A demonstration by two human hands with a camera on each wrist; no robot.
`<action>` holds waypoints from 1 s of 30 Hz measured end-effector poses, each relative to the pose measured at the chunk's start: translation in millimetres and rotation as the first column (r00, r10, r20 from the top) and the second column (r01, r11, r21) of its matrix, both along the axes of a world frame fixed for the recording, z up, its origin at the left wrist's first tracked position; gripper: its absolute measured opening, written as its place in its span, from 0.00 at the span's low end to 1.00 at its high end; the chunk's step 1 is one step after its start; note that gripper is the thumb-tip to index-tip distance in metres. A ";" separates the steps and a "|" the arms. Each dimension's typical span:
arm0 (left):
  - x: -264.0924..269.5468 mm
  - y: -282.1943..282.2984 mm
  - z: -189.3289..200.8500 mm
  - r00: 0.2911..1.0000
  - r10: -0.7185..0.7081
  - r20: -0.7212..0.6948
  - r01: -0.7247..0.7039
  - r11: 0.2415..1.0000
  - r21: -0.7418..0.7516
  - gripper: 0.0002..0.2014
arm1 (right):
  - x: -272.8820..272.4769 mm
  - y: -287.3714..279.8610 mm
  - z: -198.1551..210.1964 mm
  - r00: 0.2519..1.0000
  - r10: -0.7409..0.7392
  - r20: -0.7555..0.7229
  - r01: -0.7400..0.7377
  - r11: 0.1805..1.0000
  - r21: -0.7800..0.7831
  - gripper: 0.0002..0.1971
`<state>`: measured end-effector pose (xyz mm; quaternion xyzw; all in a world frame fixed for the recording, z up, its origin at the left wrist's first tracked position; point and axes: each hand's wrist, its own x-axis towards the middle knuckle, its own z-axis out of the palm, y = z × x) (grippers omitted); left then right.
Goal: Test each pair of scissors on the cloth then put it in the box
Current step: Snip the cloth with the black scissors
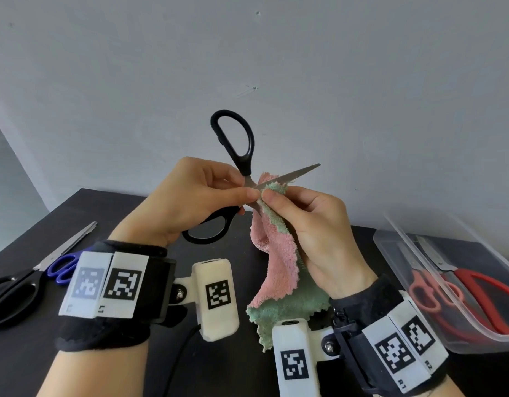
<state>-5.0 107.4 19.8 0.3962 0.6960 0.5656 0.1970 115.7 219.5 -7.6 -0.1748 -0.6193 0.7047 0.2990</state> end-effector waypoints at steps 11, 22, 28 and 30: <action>-5.0 -3.9 -0.4 1.000 0.017 -0.022 -0.017 1.000 -0.019 0.08 | -2.6 -1.9 0.2 1.000 -0.006 -0.017 0.005 0.997 -0.083 0.06; -5.2 -9.2 2.3 0.999 -0.006 -0.042 0.004 0.999 -0.045 0.06 | -0.1 4.7 2.1 0.999 -0.031 -0.028 0.030 0.997 -0.066 0.06; -7.9 -10.9 1.3 0.998 -0.006 -0.058 0.002 0.998 -0.070 0.08 | 1.6 9.8 3.7 0.998 -0.062 -0.033 0.060 0.996 -0.061 0.06; -7.7 -10.7 1.7 0.998 -0.001 -0.064 -0.004 0.997 -0.076 0.08 | 2.2 12.3 4.2 0.996 -0.080 -0.033 0.079 0.995 -0.054 0.06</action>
